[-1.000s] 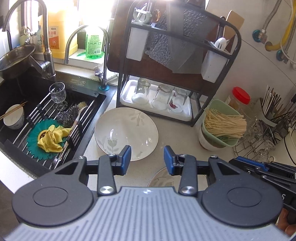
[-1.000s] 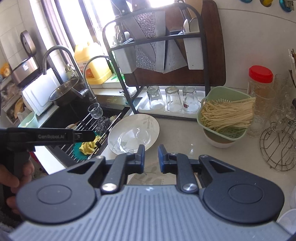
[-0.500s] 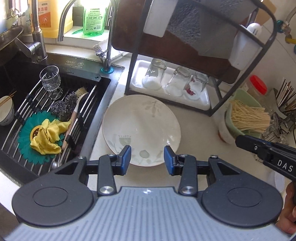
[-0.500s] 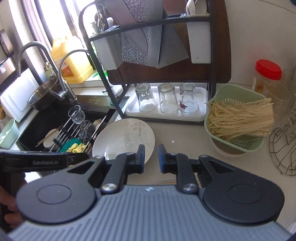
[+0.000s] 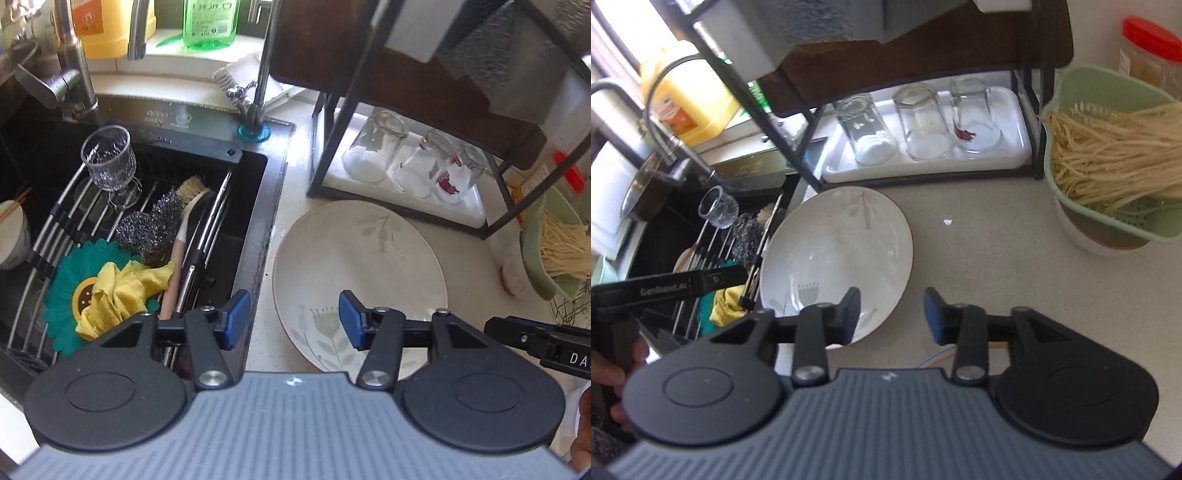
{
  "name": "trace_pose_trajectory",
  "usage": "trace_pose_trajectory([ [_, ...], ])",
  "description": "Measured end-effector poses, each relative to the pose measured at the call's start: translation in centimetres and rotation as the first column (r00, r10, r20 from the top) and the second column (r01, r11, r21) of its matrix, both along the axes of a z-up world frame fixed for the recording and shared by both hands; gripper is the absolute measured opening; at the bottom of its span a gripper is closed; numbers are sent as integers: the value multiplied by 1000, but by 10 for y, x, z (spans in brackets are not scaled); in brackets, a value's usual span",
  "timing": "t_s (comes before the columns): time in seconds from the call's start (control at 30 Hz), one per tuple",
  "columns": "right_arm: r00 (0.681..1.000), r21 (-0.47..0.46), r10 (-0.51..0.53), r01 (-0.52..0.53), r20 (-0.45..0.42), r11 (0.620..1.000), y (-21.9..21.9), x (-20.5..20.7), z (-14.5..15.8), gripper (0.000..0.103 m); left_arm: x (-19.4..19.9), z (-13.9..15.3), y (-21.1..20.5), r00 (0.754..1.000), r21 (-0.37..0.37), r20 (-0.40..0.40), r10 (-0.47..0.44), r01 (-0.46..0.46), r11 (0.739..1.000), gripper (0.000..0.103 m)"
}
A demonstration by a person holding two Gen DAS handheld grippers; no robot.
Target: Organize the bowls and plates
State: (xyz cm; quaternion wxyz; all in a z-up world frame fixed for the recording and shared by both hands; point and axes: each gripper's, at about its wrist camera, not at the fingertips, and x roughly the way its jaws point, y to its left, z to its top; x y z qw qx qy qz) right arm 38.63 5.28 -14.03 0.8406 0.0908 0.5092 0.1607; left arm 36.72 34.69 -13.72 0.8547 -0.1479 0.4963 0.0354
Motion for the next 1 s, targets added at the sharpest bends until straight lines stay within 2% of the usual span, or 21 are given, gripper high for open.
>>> trace_pose_trajectory([
  [0.37,994,25,-84,85,-68,996,14,41,-33,39,36,-47,13,996,-84,-56,-71,66,994,57],
  [0.53,997,-25,-67,66,-38,997,26,47,-39,34,45,-60,17,993,-139,-52,-108,100,985,46],
  [0.57,997,-18,-66,65,-29,998,27,47,-40,30,47,-63,18,991,-151,-56,-118,108,983,43],
  [0.83,991,2,-125,125,-41,992,23,49,-53,20,55,-75,25,988,-160,-65,-139,127,979,23],
  [1.0,990,0,-126,126,-61,992,27,53,-64,20,60,-78,29,988,-170,-58,-141,129,977,20],
])
